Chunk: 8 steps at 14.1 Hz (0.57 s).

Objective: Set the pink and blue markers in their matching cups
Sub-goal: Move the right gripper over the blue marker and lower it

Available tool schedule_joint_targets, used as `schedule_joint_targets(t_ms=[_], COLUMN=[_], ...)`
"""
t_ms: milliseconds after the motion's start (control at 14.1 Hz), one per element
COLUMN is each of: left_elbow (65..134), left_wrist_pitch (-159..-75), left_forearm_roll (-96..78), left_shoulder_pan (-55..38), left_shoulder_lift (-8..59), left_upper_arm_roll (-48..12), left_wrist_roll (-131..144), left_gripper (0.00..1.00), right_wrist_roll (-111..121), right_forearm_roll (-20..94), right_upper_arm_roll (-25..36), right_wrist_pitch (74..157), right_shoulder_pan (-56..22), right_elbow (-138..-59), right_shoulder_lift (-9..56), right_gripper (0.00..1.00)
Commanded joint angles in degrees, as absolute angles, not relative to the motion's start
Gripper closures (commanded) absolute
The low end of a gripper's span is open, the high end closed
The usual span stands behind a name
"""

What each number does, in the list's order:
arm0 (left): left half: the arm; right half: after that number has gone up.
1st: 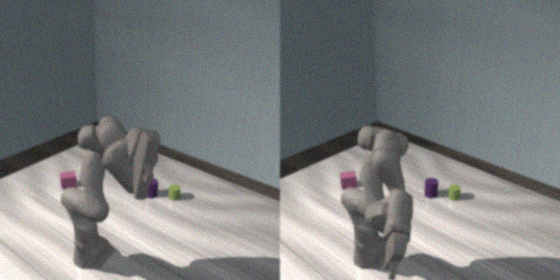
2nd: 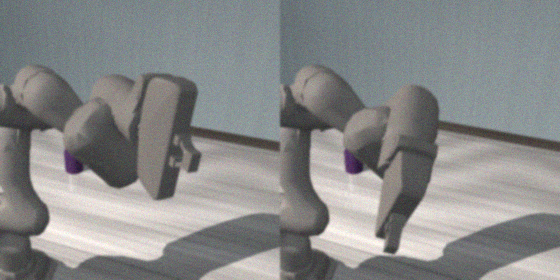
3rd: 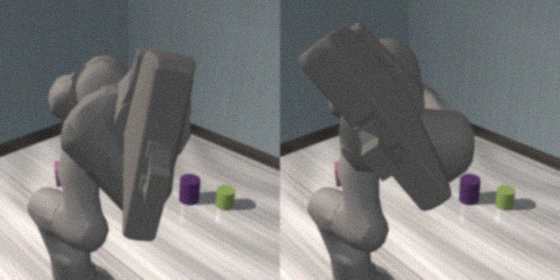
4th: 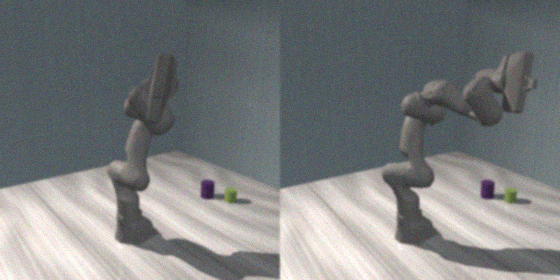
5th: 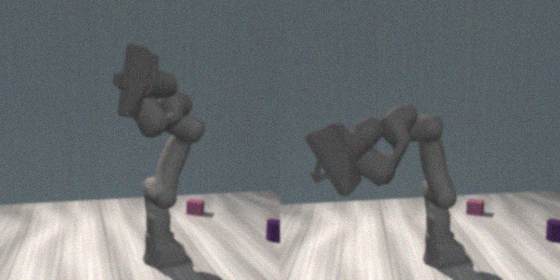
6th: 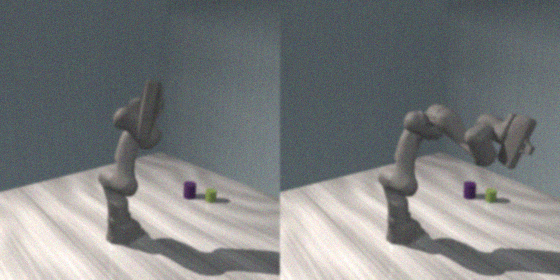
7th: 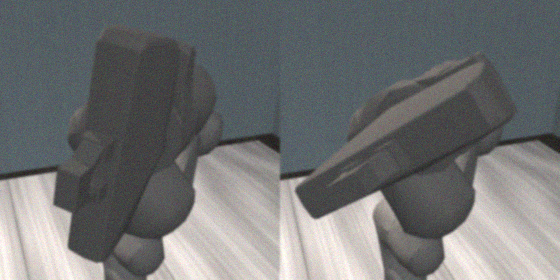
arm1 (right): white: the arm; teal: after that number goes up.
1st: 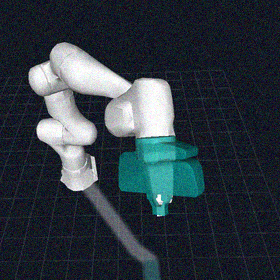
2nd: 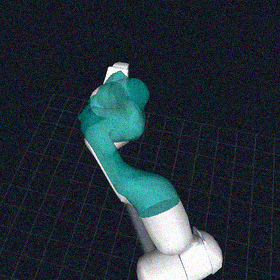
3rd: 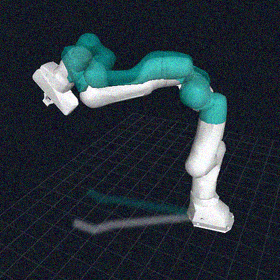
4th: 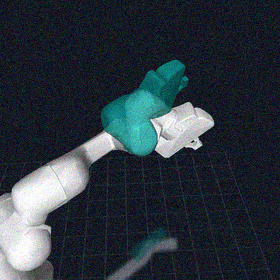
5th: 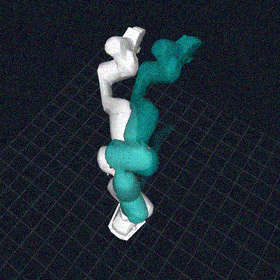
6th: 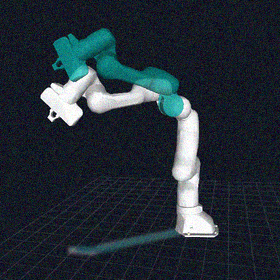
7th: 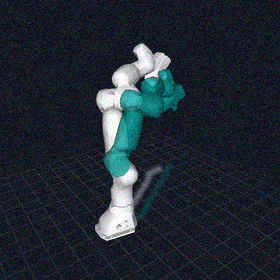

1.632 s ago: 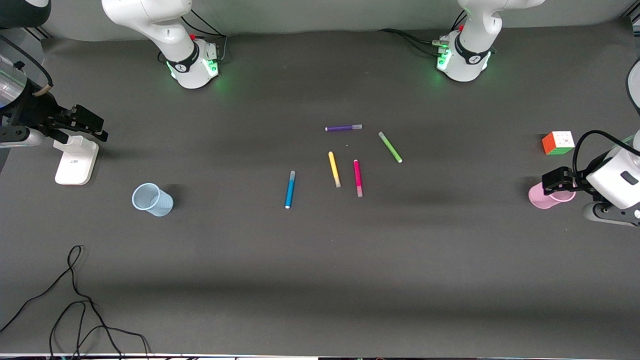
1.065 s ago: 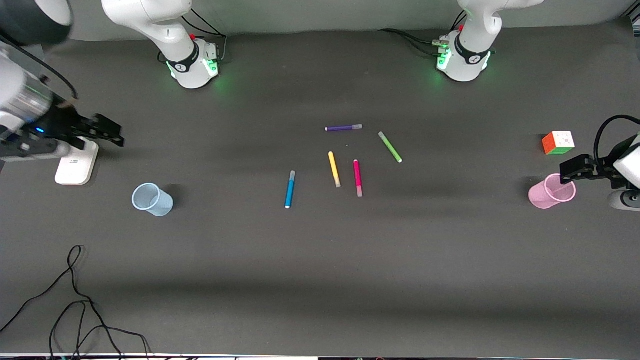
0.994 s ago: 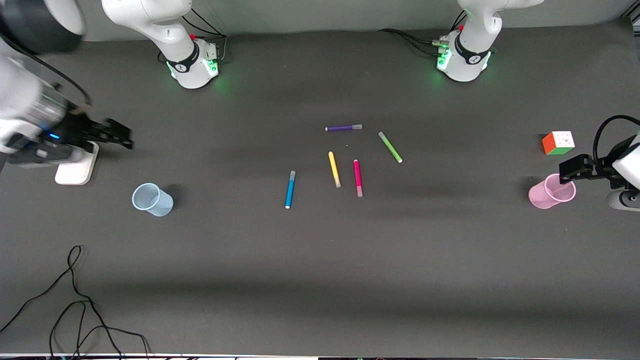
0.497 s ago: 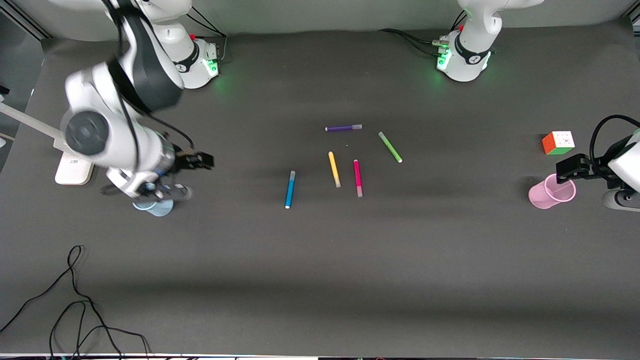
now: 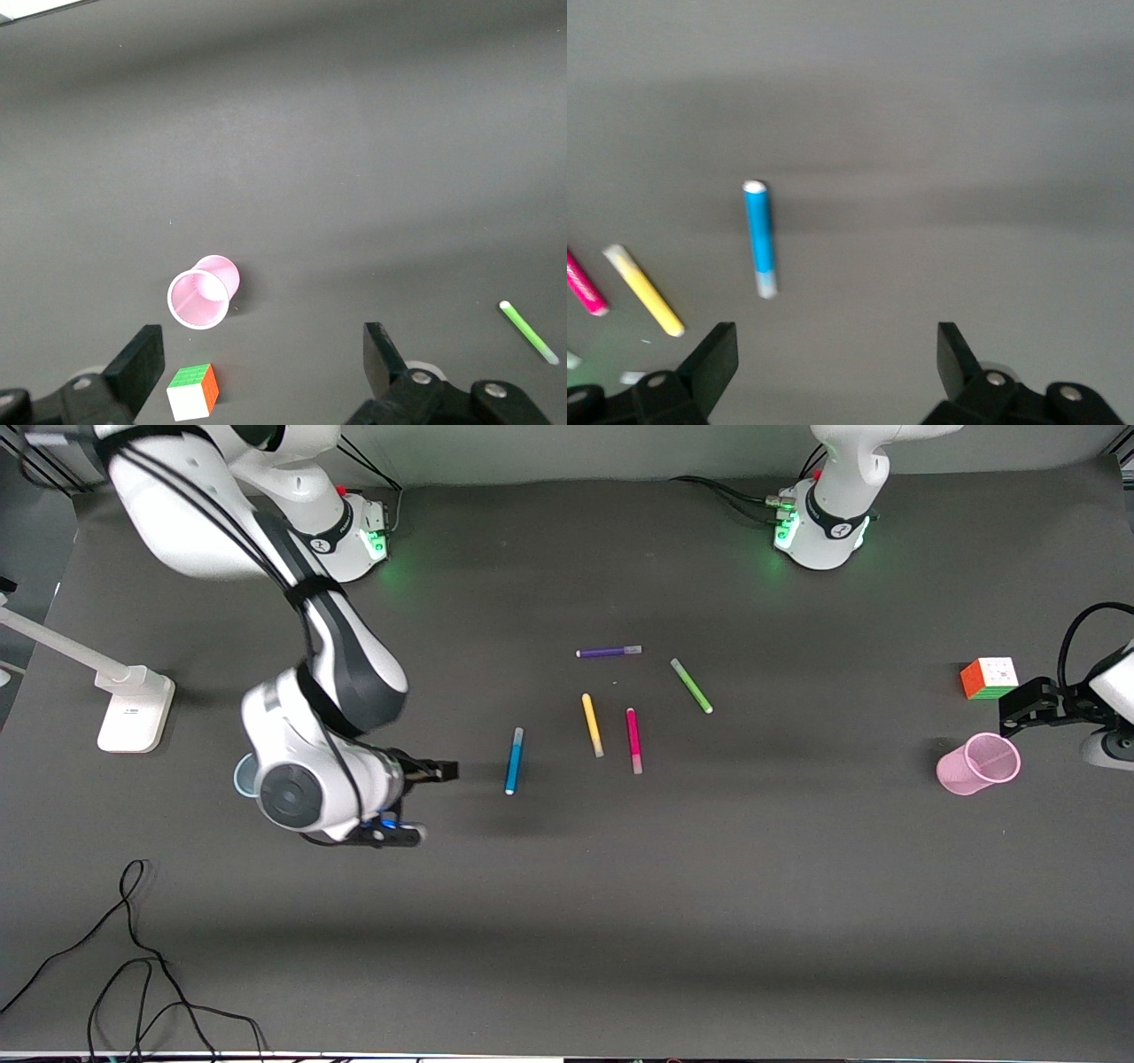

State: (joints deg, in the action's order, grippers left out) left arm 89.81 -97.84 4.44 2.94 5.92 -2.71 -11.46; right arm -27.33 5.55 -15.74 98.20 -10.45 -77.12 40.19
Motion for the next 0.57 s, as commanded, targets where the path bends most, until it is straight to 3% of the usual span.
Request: schedule_joint_targets(t_ms=[0,497], left_elbow=[96.0,95.9], left_wrist_pitch=[-100.9,-100.3], left_forearm_roll=[3.3,3.3], left_shoulder_pan=[3.5,3.8], left_shoulder_lift=[2.6,2.8], left_upper_arm_roll=[-2.5,-2.5], left_wrist_roll=[-12.7,-12.7], left_gripper=[0.0,0.0], right_wrist_roll=[-35.6,-42.3], right_forearm_roll=[6.3,5.7], right_upper_arm_roll=[-19.9,-20.1], right_wrist_pitch=[103.2,105.0], right_shoulder_pan=[-11.2,-13.8], right_elbow=[-70.5,-71.3], right_shoulder_lift=[47.8,52.5], right_gripper=[0.0,0.02])
